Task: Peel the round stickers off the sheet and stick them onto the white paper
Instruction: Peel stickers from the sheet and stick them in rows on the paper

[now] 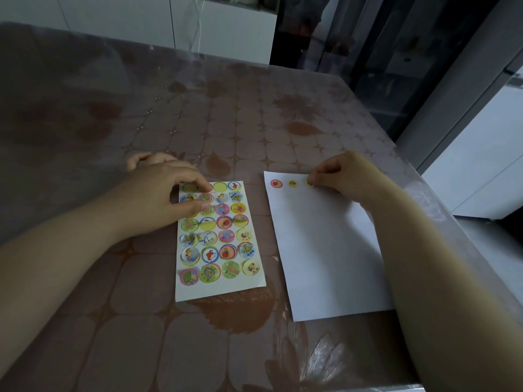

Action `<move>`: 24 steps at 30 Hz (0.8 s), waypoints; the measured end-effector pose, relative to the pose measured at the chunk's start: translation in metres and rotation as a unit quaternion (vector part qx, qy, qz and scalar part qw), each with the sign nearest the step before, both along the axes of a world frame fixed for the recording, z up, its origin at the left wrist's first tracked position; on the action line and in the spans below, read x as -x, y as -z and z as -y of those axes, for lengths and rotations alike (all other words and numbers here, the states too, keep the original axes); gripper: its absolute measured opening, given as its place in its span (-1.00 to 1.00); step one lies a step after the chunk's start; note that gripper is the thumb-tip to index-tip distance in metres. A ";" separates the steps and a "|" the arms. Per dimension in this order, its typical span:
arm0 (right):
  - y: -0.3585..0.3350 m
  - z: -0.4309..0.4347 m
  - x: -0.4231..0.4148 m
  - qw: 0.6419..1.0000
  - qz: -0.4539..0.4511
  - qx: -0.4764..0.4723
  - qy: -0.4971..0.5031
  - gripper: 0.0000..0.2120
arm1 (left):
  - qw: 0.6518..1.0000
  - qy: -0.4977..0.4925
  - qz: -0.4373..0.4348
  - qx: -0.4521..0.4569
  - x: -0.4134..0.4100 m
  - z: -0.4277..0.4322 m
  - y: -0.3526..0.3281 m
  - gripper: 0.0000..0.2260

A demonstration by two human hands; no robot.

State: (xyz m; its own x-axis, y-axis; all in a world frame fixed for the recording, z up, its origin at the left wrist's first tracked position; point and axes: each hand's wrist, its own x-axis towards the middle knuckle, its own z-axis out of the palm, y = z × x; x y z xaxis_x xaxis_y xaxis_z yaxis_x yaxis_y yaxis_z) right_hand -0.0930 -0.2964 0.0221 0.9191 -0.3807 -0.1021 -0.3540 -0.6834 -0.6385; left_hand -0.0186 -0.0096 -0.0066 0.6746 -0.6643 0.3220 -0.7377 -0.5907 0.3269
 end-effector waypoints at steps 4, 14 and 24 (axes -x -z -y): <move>0.002 -0.002 -0.001 1.000 0.002 0.012 0.000 -0.91 | 1.000 -0.002 0.000 -0.005 0.000 0.000 0.000 -0.57; 0.007 0.000 -0.011 0.999 0.009 0.005 0.043 -0.76 | 1.000 0.001 -0.003 -0.003 0.001 0.000 0.000 -0.54; -0.015 -0.020 -0.007 0.989 0.105 0.073 -0.071 -0.88 | 1.000 0.009 -0.006 -0.002 0.000 0.000 0.000 -0.52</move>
State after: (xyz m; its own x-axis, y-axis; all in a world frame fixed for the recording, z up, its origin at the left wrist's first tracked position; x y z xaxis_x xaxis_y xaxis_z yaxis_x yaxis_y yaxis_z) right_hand -0.0861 -0.2766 0.0374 0.9596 -0.2423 0.1433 -0.1176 -0.8076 -0.5779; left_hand -0.0188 -0.0093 -0.0068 0.6654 -0.6785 0.3113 -0.7451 -0.5783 0.3323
